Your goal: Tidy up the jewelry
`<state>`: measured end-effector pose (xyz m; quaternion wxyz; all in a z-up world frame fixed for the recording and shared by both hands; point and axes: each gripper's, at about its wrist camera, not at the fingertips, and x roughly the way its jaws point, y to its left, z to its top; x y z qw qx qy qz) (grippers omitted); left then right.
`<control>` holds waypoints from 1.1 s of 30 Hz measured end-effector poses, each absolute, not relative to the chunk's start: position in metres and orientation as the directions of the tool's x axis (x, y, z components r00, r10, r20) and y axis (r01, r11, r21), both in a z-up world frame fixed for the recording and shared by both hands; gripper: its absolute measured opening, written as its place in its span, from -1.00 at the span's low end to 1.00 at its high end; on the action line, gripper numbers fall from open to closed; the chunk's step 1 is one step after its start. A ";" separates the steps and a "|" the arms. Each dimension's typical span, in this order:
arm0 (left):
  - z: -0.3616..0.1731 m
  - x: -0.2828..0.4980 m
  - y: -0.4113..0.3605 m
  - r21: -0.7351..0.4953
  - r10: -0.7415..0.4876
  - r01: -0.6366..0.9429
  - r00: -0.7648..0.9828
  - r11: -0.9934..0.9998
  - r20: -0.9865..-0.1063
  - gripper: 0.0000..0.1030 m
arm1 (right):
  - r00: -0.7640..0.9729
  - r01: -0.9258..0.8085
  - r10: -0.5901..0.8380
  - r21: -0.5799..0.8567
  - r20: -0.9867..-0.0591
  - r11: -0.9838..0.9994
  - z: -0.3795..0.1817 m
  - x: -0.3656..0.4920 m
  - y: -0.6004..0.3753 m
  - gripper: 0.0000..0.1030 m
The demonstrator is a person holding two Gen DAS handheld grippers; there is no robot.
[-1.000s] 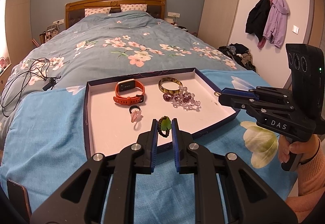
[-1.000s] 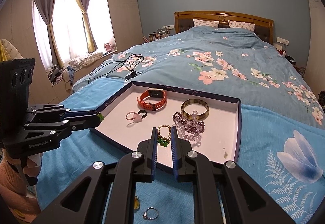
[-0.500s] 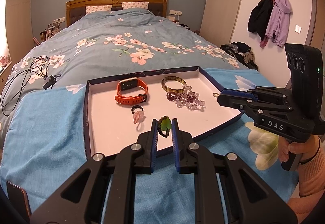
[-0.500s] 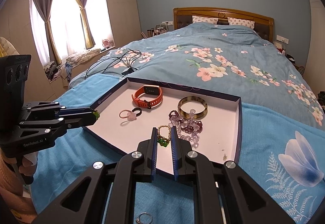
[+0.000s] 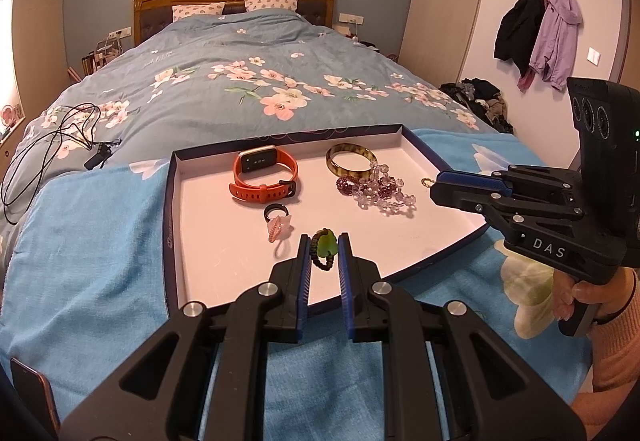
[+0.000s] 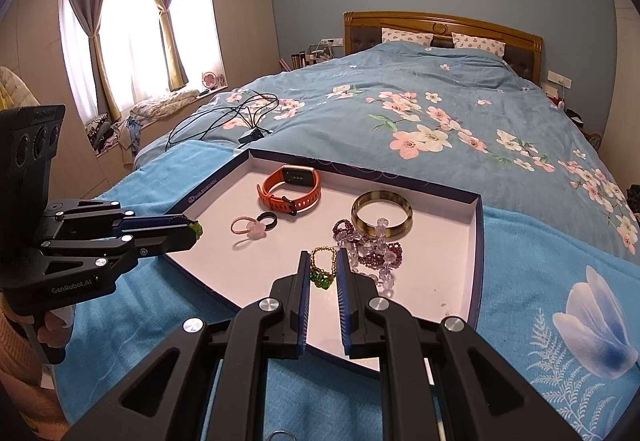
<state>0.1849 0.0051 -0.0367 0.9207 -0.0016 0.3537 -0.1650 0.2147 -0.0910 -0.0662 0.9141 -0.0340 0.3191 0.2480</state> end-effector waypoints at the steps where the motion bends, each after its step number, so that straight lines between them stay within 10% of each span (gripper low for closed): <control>1: -0.037 0.186 0.005 -0.120 -0.304 0.302 0.695 0.946 -0.652 -0.73 | 0.674 -0.475 0.431 0.096 -0.600 0.875 -0.066 0.215 -0.091 -0.79; 33: -0.045 0.202 0.003 -0.114 -0.286 0.286 0.685 0.951 -0.670 -0.73 | 0.659 -0.473 0.426 0.099 -0.620 0.875 -0.074 0.229 -0.090 -0.79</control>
